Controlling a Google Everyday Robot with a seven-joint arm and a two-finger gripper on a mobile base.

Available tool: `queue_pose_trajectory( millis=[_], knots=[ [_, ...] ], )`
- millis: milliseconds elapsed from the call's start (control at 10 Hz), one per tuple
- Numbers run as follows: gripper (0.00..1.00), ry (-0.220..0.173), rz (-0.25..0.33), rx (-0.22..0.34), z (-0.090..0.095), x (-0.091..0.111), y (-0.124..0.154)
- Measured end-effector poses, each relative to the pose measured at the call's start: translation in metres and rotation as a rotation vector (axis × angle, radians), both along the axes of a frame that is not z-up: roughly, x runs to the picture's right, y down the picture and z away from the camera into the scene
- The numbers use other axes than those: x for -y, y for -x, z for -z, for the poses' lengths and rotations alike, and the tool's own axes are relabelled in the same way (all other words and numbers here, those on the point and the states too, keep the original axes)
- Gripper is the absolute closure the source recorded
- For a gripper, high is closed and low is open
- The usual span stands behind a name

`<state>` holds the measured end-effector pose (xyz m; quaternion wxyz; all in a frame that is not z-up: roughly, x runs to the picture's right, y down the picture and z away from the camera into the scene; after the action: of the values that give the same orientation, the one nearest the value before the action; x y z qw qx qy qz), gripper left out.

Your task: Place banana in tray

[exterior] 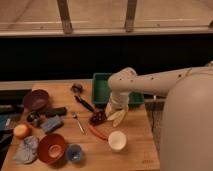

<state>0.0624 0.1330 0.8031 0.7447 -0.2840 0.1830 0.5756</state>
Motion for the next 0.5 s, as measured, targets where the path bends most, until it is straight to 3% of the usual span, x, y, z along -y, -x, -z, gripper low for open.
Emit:
queue_pose_trajectory(
  millis=[200,500],
  knots=[
    [0.35,-0.006,0.016,0.007,-0.015,-0.005,0.003],
    [0.35,0.003,0.015,-0.029,-0.041,-0.018,-0.006]
  ],
)
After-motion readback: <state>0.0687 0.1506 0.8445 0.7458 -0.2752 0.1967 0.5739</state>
